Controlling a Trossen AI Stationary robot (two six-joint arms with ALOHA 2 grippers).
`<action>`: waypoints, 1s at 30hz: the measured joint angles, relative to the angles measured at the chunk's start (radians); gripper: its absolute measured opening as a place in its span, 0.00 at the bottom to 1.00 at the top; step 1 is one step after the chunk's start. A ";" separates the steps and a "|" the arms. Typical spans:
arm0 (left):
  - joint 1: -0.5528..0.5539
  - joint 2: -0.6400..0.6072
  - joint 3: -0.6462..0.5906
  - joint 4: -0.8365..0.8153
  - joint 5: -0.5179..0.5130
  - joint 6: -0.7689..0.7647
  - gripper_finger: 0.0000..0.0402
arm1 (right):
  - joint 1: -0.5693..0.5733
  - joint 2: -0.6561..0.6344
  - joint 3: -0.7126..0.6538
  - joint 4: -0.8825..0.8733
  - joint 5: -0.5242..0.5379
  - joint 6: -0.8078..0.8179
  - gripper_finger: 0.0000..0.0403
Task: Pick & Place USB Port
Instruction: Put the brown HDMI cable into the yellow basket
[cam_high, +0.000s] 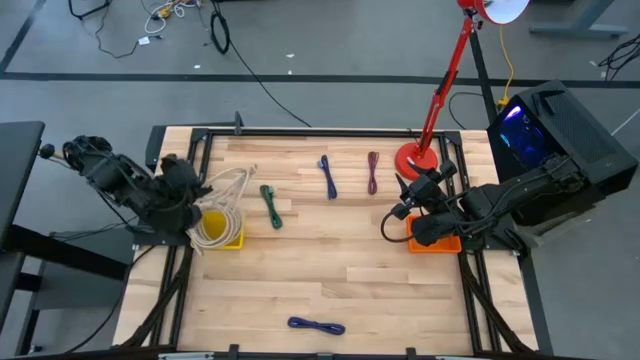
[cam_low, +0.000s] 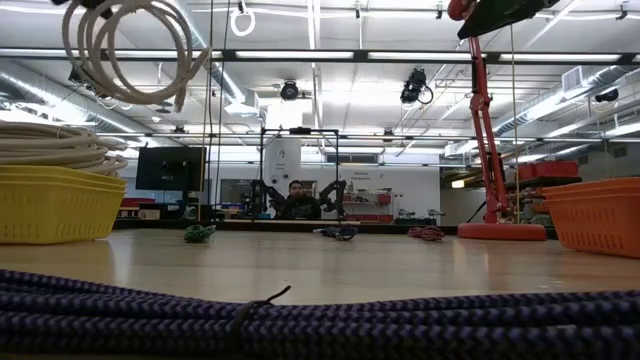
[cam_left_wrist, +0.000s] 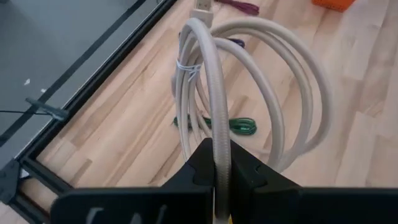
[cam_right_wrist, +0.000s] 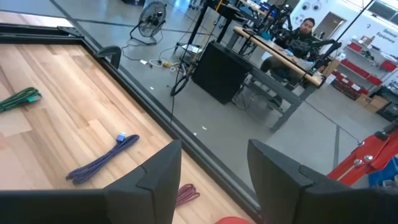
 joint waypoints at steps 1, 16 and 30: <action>0.002 -0.021 -0.016 0.000 0.011 -0.001 0.04 | 0.000 0.000 0.000 0.000 -0.001 0.002 0.46; 0.183 -0.073 -0.124 0.000 0.216 0.058 0.04 | 0.000 0.000 0.000 0.000 -0.003 0.050 0.46; 0.221 -0.025 0.030 0.000 0.280 0.096 0.04 | -0.024 0.000 -0.018 -0.008 -0.012 0.055 0.46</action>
